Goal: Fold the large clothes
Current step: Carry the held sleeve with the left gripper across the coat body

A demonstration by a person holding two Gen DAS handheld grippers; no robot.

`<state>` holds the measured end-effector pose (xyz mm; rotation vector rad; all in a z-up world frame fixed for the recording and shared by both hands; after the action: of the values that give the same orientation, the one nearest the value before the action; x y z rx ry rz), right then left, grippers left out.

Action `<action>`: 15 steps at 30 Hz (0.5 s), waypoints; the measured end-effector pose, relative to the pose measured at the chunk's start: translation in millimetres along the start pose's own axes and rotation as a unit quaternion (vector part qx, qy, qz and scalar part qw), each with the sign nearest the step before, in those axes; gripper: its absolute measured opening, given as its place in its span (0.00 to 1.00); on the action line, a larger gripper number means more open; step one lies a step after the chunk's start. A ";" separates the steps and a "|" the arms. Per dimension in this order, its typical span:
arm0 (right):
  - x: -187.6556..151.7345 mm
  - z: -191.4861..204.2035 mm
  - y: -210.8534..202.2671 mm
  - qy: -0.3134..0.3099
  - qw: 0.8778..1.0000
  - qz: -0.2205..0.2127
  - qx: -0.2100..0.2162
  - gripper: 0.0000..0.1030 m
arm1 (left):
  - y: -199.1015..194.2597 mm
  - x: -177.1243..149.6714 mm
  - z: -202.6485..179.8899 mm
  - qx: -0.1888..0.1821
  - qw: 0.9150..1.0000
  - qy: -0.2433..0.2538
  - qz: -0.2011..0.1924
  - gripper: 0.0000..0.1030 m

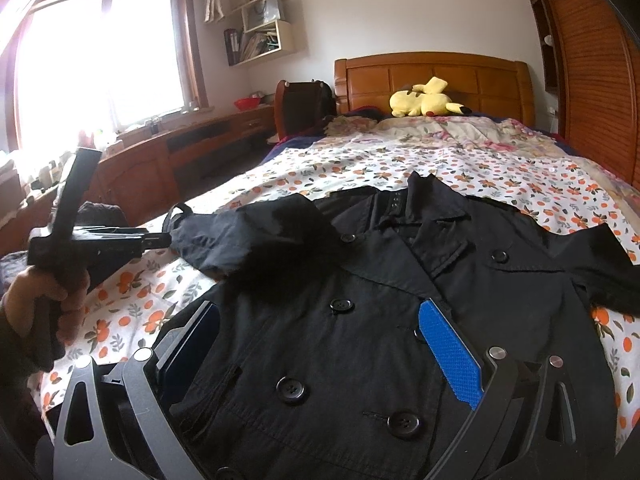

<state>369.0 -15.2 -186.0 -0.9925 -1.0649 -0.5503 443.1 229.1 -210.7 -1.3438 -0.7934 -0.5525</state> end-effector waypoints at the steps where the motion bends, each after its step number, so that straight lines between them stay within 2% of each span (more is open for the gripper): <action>1: -0.6 0.5 0.6 -0.001 1.000 0.001 0.000 0.94 | 6.9 0.1 10.4 0.012 1.000 -0.006 0.003 0.59; 3: -1.7 1.4 1.8 -0.002 1.000 0.002 -0.001 0.94 | 22.1 -2.3 27.1 0.025 0.999 -0.022 0.014 0.61; 8: -3.3 0.2 4.6 -0.002 1.000 0.006 -0.002 0.94 | 63.1 -11.4 56.2 0.028 0.995 -0.079 0.052 0.62; 15: -3.9 -1.1 5.2 -0.002 1.000 0.006 -0.003 0.94 | 96.3 -12.3 74.2 0.034 0.989 -0.124 0.072 0.62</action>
<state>372.0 -14.0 -191.8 -1.0050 -1.0603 -0.5415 494.4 316.7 -278.6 -1.4106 -0.9009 -0.2452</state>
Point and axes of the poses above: each gripper's, at about its wrist camera, not at the fingertips, and y roughly the way its jaws point, z to its left, x to its top, the point moved 8 cm from there along y, roughly the way its jaws point, and after that the axes turned 6 degrees about -z, right-handed, at the moved point
